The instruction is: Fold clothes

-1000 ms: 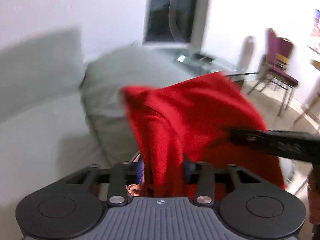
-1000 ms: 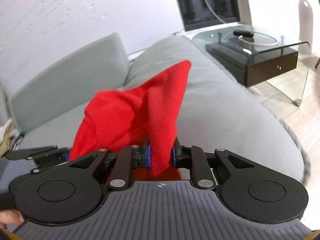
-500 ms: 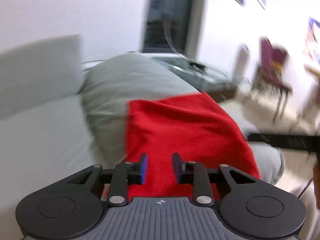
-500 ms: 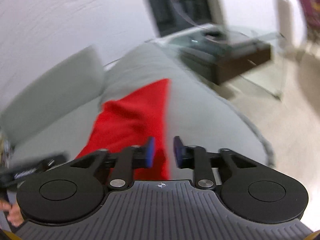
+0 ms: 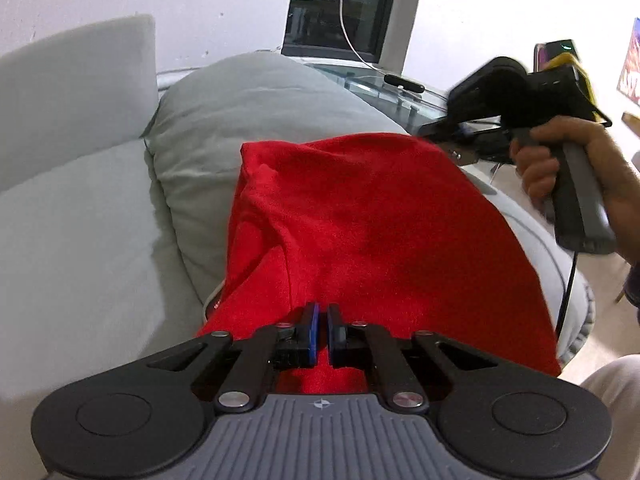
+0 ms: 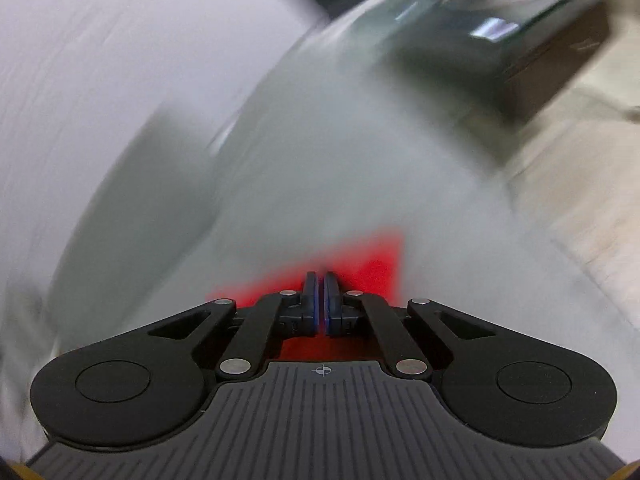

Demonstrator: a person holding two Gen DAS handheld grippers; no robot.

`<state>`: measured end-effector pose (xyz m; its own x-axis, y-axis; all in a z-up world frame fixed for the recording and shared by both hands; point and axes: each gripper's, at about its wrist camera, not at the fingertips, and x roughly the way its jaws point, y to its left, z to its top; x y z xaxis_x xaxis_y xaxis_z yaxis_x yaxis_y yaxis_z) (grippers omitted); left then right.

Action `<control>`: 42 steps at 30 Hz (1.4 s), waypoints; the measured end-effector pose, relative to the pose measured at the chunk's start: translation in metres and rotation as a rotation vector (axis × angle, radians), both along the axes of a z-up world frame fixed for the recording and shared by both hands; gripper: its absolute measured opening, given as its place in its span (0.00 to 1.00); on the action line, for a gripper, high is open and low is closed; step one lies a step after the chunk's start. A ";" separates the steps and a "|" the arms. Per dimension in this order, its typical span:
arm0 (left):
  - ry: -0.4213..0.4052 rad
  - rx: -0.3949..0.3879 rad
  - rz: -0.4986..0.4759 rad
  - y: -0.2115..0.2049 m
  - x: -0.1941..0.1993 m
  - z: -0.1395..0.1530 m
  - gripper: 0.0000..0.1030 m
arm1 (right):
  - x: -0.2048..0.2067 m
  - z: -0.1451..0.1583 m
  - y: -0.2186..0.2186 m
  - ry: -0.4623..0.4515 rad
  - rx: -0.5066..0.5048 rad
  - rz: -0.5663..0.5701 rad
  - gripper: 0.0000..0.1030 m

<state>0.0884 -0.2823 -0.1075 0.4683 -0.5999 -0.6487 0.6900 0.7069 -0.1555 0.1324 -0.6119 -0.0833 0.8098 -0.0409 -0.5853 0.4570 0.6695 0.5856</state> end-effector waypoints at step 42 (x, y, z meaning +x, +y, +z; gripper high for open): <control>-0.004 0.157 0.212 0.056 -0.109 0.158 0.99 | -0.218 0.171 0.206 0.253 -0.380 0.233 0.72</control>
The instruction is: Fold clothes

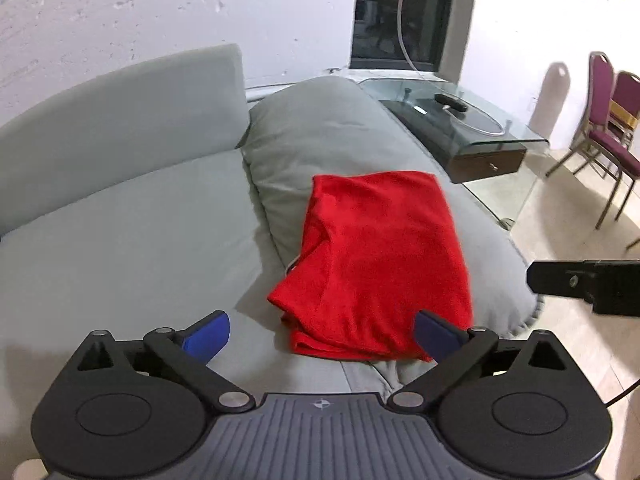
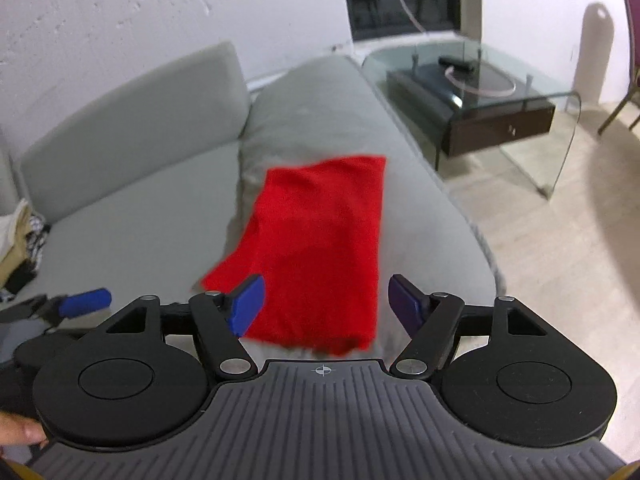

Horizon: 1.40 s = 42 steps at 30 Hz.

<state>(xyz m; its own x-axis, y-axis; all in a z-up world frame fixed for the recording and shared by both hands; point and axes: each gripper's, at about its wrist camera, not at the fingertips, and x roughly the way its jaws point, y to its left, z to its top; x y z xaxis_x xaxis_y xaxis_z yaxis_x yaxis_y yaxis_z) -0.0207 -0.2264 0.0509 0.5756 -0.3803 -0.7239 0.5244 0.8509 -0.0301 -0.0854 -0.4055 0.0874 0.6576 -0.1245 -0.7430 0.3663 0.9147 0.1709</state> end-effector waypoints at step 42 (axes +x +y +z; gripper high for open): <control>0.016 0.005 -0.075 -0.012 -0.059 0.054 0.99 | -0.065 0.071 0.017 0.093 -0.150 0.048 0.76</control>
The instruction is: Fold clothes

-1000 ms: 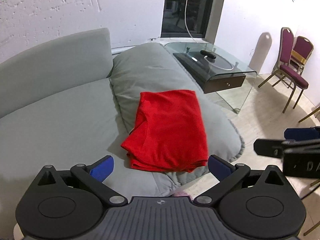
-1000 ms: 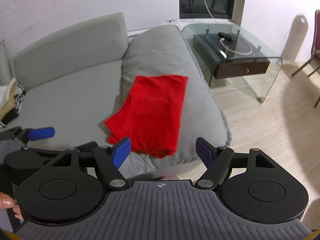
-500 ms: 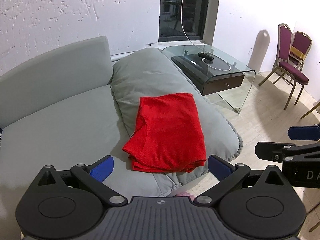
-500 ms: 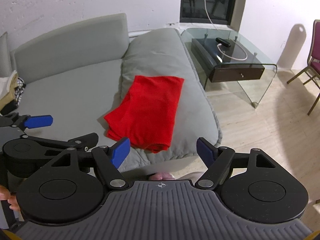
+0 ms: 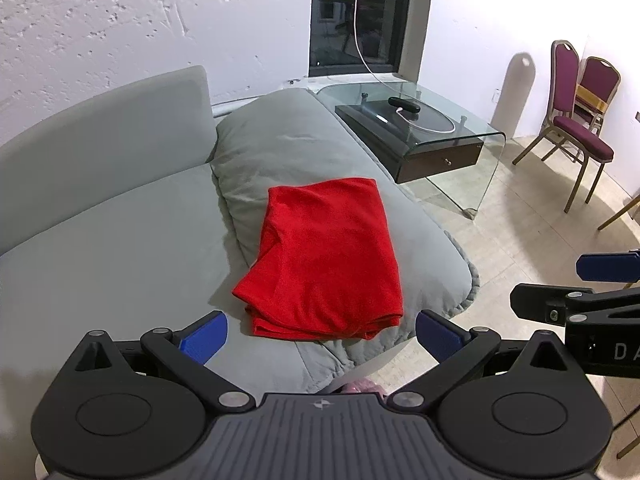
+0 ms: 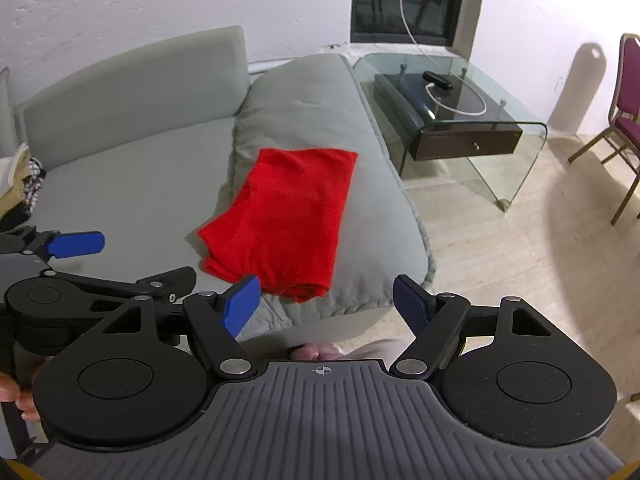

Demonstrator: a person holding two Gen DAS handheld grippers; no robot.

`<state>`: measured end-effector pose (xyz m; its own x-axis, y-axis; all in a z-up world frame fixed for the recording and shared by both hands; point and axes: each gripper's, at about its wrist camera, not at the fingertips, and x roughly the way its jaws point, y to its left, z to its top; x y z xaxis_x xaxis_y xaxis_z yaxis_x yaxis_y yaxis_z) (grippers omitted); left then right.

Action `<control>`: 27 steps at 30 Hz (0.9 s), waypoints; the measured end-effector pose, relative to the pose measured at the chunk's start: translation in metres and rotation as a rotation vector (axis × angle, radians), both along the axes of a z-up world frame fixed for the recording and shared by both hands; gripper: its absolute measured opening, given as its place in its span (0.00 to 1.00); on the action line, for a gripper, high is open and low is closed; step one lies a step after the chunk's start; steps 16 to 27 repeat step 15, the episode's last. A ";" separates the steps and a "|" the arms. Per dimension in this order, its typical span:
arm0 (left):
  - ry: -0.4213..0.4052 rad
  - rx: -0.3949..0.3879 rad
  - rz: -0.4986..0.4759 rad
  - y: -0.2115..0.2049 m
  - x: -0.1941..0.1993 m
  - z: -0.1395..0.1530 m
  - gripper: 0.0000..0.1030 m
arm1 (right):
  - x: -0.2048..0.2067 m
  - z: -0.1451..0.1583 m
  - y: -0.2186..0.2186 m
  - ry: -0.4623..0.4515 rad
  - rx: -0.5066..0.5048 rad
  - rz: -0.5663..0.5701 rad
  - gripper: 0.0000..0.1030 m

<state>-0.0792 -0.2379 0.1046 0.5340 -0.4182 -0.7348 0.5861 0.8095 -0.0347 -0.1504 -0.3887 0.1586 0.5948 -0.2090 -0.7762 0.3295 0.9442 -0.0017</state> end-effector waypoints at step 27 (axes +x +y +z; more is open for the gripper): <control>-0.005 -0.015 -0.005 -0.001 0.000 -0.002 0.99 | 0.000 -0.001 -0.006 0.011 0.000 0.008 0.76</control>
